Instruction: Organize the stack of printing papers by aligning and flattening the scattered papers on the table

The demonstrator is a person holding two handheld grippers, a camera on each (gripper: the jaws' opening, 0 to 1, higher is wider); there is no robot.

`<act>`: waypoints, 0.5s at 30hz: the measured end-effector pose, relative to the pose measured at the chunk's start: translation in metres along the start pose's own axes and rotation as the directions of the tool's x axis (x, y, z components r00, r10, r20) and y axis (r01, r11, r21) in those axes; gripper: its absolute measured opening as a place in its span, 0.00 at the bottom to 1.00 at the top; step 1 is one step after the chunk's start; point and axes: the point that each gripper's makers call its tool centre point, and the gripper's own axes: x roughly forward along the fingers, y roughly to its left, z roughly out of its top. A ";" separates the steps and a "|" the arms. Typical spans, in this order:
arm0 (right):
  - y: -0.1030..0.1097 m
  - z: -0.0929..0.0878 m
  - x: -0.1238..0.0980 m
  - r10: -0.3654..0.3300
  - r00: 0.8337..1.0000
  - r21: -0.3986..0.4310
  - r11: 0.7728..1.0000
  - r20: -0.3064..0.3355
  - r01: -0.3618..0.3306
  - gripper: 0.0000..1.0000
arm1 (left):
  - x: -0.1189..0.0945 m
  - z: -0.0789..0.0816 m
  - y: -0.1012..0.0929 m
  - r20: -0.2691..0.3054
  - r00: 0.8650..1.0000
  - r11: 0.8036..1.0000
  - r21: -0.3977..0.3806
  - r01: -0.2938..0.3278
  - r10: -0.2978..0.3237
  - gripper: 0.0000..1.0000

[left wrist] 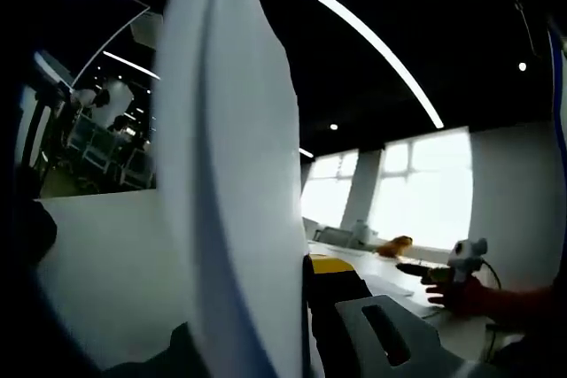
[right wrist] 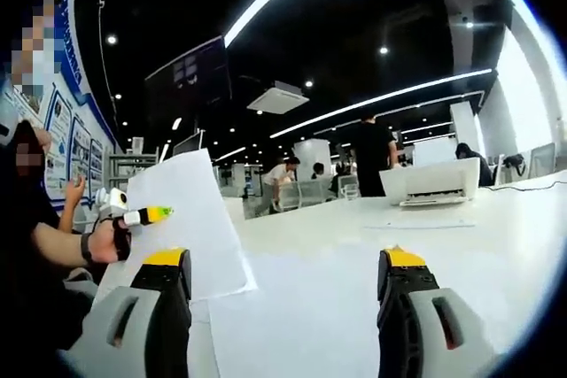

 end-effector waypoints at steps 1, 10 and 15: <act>0.002 -0.001 0.000 0.003 1.000 -0.007 1.000 -0.006 -0.003 0.82 | 0.000 0.000 0.000 0.000 1.000 1.000 0.000 0.000 0.000 0.06; -0.001 -0.005 0.000 -0.019 0.999 -0.037 0.999 -0.026 0.018 0.88 | 0.000 0.000 0.000 0.002 1.000 1.000 -0.004 0.003 -0.003 0.06; 0.000 -0.003 -0.003 -0.013 1.000 -0.010 1.000 -0.011 0.013 0.87 | 0.000 0.000 0.000 0.001 1.000 1.000 -0.005 0.002 -0.002 0.06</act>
